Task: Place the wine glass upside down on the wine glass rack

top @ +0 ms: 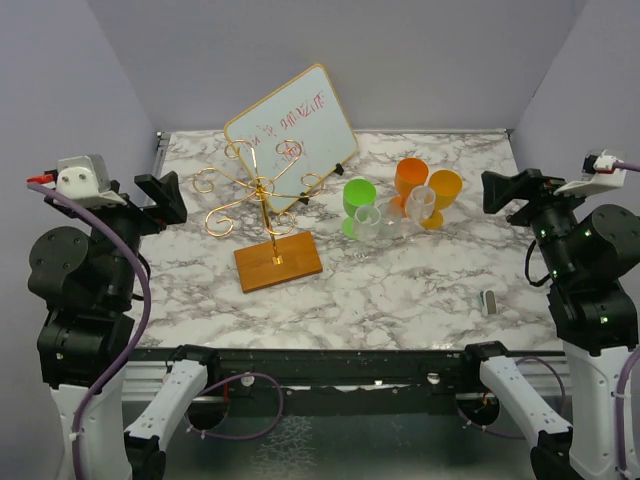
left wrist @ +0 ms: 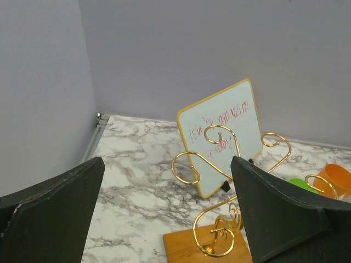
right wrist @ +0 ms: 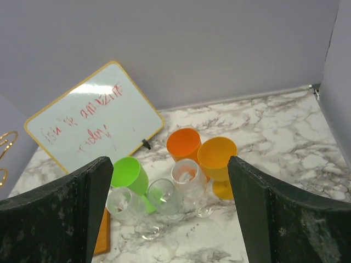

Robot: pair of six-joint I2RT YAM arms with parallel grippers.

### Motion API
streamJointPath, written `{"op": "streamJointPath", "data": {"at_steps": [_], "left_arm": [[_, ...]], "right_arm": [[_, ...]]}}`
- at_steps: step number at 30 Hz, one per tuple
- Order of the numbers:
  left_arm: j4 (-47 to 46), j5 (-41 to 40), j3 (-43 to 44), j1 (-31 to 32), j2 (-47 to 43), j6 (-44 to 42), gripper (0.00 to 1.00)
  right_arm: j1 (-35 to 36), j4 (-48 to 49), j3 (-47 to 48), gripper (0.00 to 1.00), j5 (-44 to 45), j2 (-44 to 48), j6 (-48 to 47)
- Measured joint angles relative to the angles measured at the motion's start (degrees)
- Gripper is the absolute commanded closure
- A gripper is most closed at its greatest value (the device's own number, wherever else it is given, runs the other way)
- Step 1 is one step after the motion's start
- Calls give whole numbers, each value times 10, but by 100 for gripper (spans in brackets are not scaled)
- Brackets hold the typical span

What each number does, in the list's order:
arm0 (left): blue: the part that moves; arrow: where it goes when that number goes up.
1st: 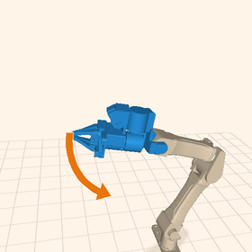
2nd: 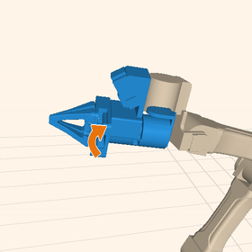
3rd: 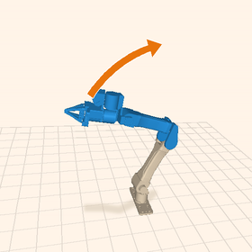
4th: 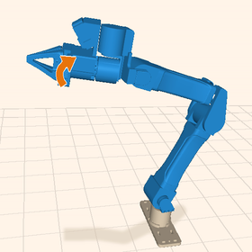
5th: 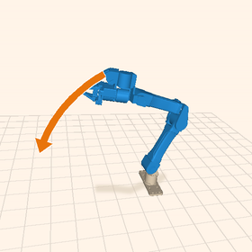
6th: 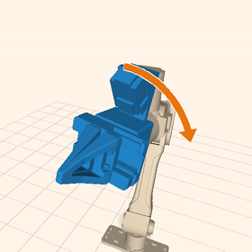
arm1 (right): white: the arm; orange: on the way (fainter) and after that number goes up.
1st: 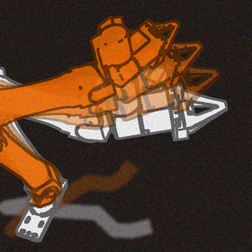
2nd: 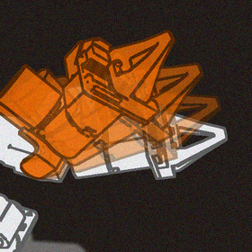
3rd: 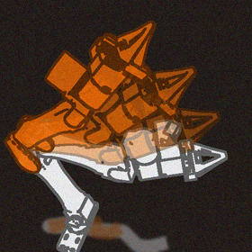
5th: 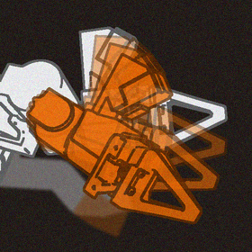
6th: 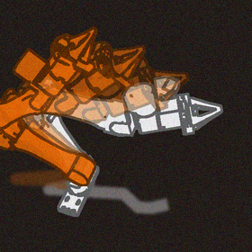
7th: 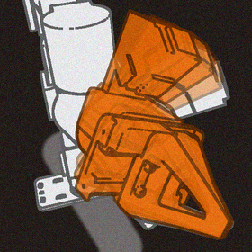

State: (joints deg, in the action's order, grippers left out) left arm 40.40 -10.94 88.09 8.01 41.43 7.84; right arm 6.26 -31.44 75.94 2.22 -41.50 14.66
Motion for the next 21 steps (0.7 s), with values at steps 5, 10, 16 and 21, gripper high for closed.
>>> {"op": "streamJointPath", "data": {"at_steps": [5, 10, 16, 21], "left_arm": [[0, 10, -28, 0, 3, 11, 1], [-8, 57, -49, 0, 3, 13, 1], [-19, 97, -63, 0, -9, 13, 1], [-34, 108, -71, 0, -11, 26, 1]], "right_arm": [[0, -16, -33, 6, -20, -2, 22], [0, -27, -52, 15, -52, -34, 42], [0, -56, -70, 26, -93, -119, 60], [0, -72, -87, 34, -102, -180, 70]]}}
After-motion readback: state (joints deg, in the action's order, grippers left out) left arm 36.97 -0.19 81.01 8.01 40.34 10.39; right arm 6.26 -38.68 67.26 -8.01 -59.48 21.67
